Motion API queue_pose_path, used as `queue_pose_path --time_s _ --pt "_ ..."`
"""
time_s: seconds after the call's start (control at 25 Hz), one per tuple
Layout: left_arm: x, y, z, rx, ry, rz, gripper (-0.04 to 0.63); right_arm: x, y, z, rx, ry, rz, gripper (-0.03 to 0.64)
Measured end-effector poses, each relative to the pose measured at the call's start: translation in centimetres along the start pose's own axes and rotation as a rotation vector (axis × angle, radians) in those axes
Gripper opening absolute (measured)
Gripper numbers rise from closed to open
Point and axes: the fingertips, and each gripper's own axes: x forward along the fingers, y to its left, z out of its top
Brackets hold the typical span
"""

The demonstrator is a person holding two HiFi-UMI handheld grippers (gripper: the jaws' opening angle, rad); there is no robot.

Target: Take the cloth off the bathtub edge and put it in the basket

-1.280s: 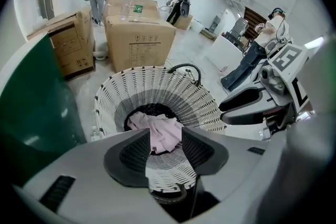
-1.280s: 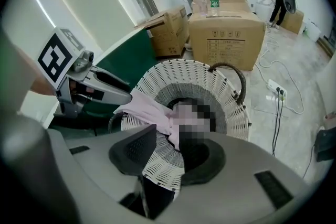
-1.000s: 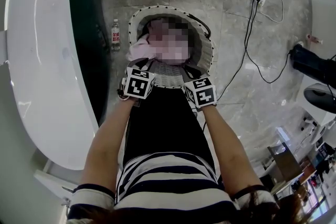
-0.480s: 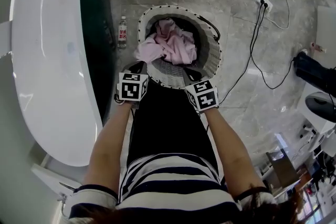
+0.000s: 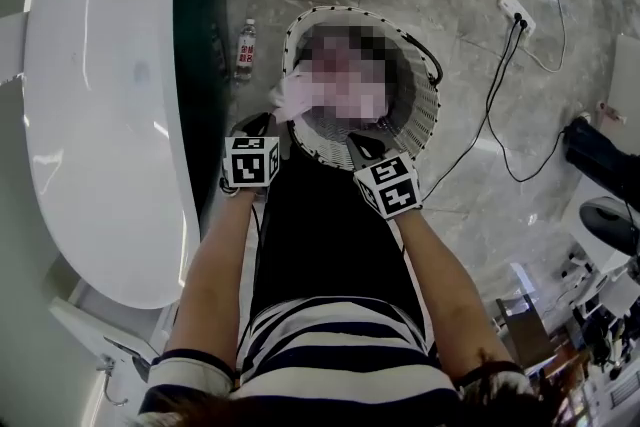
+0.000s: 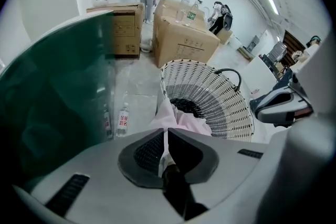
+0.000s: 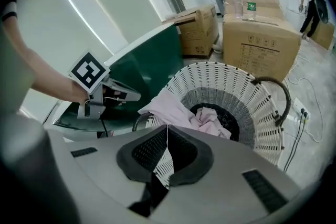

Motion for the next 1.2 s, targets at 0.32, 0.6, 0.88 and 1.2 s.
queue_pose_path --time_s 0.32,0.6,0.88,1.2 --pt "1.5 -0.4 -2.5 -0.070 0.046 -0.064 0.142 0.7 0.6 -0.4 -0.028 0.041 0.025 0.029" --pt "2.7 0.0 -3.4 -0.014 0.085 -0.060 0.158 1.3 0.4 -0.4 -0.036 0.061 0.039 0.029" --pt "3.4 -0.3 -5.0 0.187 0.158 -0.022 0.175 1.4 -0.2 -0.3 -0.020 0.064 0.041 0.029" --pt "4.0 0.2 -2.9 0.229 0.144 0.032 0.037 1.1 -0.7 -0.5 0.000 0.065 0.032 0.029"
